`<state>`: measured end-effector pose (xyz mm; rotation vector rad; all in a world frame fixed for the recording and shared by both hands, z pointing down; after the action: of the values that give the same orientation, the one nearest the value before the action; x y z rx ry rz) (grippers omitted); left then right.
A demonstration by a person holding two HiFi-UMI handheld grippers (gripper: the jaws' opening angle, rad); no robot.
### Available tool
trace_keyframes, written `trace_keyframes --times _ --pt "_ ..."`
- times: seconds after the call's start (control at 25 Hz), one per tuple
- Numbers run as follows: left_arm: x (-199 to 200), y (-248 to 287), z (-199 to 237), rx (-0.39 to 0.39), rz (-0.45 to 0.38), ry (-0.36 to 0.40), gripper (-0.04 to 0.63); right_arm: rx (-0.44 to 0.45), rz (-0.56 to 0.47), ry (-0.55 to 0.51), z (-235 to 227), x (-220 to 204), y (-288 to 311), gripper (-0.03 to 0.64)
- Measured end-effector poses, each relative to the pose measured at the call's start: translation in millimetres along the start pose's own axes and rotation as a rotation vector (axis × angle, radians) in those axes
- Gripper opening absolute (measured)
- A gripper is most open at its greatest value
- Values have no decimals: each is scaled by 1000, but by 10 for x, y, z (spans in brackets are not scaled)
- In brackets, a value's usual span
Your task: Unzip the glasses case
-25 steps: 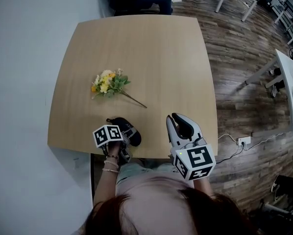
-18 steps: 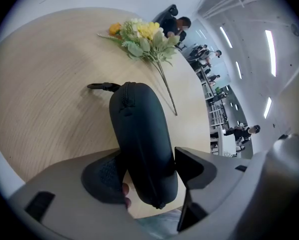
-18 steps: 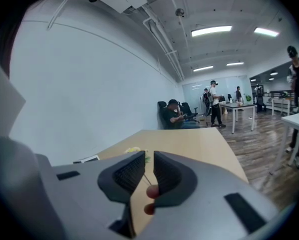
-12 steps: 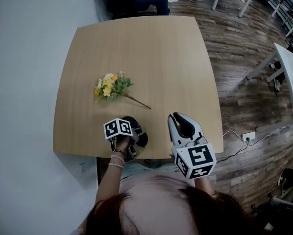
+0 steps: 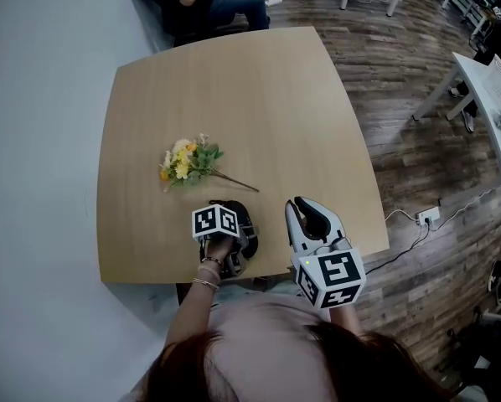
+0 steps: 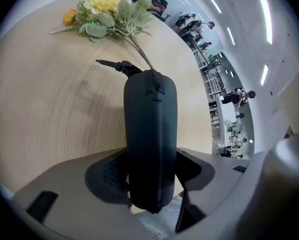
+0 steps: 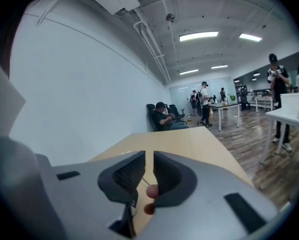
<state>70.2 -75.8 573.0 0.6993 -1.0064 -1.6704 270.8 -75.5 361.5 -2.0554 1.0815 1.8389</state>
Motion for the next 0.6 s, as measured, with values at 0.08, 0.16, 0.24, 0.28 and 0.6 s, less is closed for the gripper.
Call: trace_keyframes --times 0.08,0.16,0.24,0.28,0.6 --pt "7 0 8 -10 3 7 264 -18 1 11 -5 -21 -3 57" --pt "3 -8 24 -29 -5 6 261 -36 4 21 -8 -38 -1 55" --pt "-9 -16 53 -54 -13 2 256 -51 4 25 4 -49 -1 54" --pt "-12 -19 66 -64 -16 3 256 -56 3 26 13 -52 1 52" --pt "5 -21 110 -126 -1 33 255 -113 -4 44 119 -56 45 42"
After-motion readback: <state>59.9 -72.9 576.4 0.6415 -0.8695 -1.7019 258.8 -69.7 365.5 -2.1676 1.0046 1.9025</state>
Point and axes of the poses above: the fingertips, and each gripper's own axes: y forward along the fingers, z to its left, x out of its top, the point moved 9 cm from there along -y, backward along the fingers, and after that the axes turned 5 degrees about x, right-handed, at the moved point
